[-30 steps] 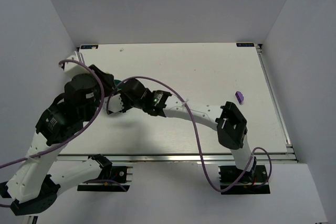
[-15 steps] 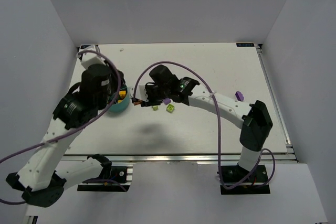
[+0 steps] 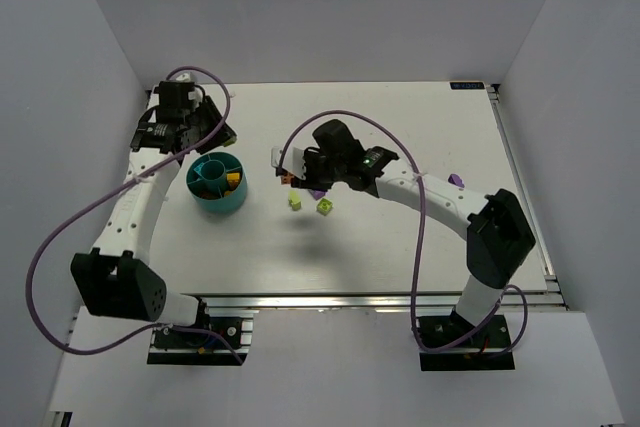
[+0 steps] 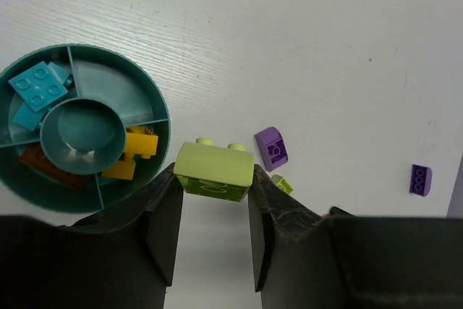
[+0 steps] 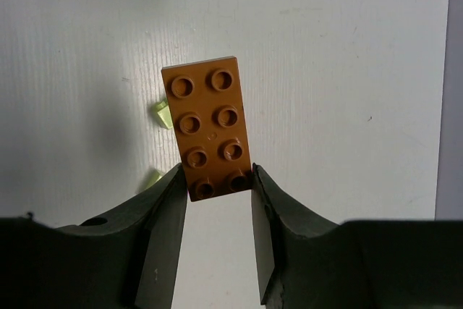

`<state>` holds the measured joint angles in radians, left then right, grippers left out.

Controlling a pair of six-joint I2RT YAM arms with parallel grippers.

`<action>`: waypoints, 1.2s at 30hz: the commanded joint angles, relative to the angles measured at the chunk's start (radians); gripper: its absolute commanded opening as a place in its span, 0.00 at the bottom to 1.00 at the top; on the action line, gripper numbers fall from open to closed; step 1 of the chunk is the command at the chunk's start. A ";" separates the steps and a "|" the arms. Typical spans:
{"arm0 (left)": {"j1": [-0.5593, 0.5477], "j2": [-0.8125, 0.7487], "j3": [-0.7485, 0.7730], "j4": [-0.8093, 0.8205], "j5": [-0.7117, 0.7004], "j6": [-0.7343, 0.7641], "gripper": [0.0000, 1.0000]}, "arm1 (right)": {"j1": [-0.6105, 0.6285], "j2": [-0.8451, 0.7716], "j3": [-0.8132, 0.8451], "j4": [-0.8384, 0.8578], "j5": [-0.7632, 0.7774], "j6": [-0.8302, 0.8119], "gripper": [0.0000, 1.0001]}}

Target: Sort the legos into containers by color

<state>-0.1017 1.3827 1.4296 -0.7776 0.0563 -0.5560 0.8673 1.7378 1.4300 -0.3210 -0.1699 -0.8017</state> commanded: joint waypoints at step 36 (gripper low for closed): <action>0.000 0.334 0.049 0.061 -0.177 0.303 0.12 | -0.175 -0.175 -0.092 0.102 -0.132 0.187 0.00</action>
<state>-0.1020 1.7473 1.4803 -0.7040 -0.0998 -0.2687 0.6975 1.5940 1.3323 -0.2588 -0.2745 -0.6308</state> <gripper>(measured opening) 0.472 0.430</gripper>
